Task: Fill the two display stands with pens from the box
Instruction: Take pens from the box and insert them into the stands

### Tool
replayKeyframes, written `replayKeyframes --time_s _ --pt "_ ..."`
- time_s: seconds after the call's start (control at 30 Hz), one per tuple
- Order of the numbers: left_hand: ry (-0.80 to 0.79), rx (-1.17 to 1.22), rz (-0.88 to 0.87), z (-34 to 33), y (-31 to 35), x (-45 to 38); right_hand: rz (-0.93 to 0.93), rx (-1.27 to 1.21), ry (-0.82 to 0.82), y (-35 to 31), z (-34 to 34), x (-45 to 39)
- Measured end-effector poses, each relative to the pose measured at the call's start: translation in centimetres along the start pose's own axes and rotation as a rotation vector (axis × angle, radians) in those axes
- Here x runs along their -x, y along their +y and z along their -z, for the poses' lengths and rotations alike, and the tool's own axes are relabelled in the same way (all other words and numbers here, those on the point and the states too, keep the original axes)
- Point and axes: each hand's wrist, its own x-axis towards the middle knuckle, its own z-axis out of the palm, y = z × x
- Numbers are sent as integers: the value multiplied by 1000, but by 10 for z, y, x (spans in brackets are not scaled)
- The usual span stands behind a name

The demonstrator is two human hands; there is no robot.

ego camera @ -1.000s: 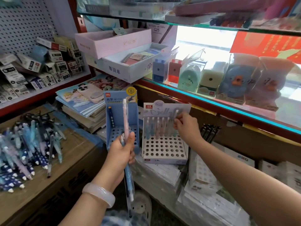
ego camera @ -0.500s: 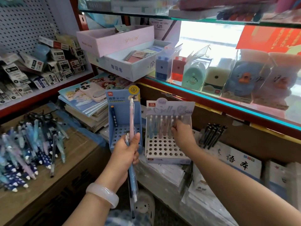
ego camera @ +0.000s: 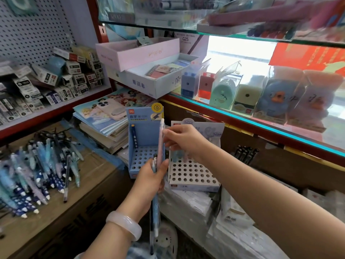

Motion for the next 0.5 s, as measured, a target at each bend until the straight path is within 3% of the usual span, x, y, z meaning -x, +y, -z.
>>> replayKeyframes --time_s 0.3,0.4,0.5 --pt "-114 2 20 2 2 8 -90 -83 -101 -4 9 3" --pt "-140 -24 29 -1 3 9 -90 -96 -83 -4 11 4" --pt "-68 1 -6 1 3 6 -40 -97 -5 -6 17 5"
